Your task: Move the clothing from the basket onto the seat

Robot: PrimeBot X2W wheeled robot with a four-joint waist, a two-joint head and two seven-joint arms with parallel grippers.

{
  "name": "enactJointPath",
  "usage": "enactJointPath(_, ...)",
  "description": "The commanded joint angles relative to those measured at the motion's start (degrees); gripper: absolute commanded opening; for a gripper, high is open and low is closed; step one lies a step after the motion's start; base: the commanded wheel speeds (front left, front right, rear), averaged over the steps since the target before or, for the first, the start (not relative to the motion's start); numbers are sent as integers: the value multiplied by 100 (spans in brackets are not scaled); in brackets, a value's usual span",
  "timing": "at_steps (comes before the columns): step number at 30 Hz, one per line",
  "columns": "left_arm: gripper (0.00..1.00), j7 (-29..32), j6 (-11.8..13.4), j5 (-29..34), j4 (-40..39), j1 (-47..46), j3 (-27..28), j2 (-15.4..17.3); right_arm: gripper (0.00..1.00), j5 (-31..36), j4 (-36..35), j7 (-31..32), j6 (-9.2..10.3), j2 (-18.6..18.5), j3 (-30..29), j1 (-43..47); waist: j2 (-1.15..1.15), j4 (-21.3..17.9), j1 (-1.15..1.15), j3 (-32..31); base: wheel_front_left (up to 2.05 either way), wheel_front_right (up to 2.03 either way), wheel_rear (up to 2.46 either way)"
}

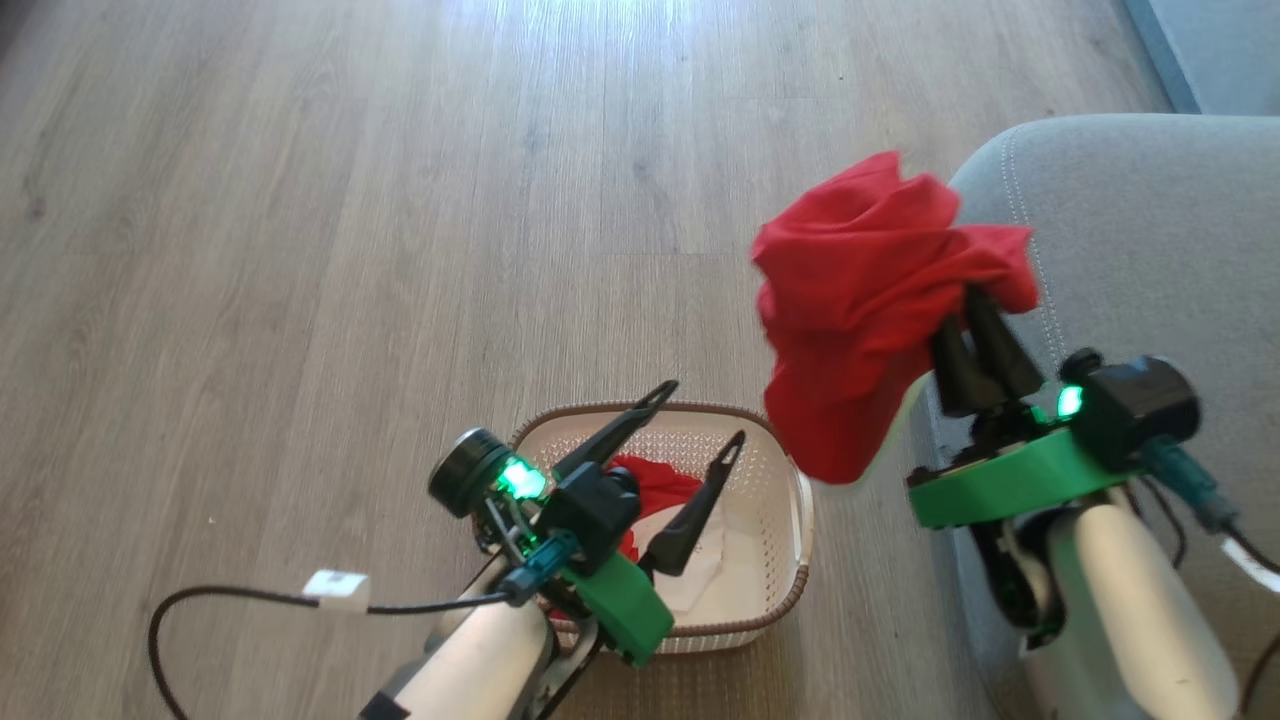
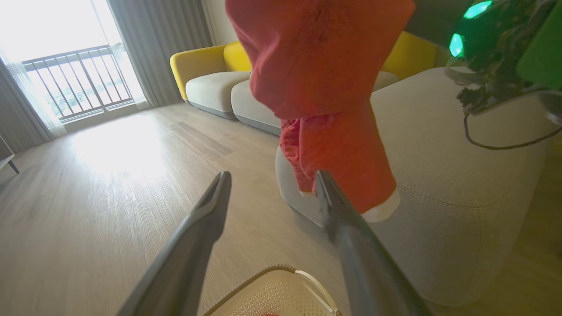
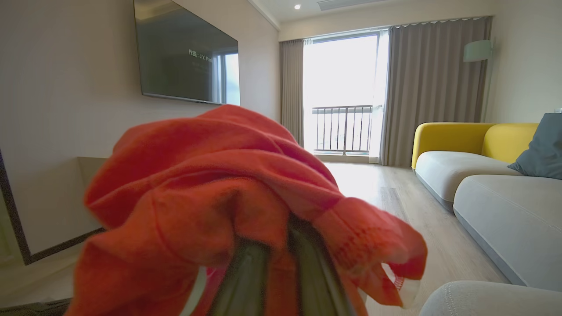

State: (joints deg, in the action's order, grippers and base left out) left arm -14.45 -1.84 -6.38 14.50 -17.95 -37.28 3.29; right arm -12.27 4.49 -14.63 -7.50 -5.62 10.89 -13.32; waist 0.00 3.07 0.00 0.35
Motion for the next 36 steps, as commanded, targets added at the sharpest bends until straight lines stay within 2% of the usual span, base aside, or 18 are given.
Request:
enactJointPath(1,100,-55,17,55,-184,-79,292,31,0,46,-261,-37,1,-28,-17,-194,0,16,0,6,0,0,0)
enactJointPath(6,100,-55,12,4,-298,163,574,19,0,90,-319,-37,1,-99,-378,-155,0,47,0,1,0,0,0)
enactJointPath(16,100,-55,-153,164,-535,737,927,4,0,202,-469,-37,1,-158,-1183,35,0,81,0,-37,0,0,0)
enactJointPath(22,100,-55,-232,241,-545,1004,949,-8,0,186,-451,-37,1,-134,-1359,190,0,78,0,-57,0,0,0)
enactJointPath(28,100,-55,-254,288,-487,1194,987,-22,0,39,-43,-37,1,-116,-1303,413,0,72,0,-75,0,0,0)
enactJointPath(36,100,-55,-266,214,-481,1223,1018,-38,0,-13,153,-37,1,-84,-1384,515,0,81,0,-54,0,0,0)
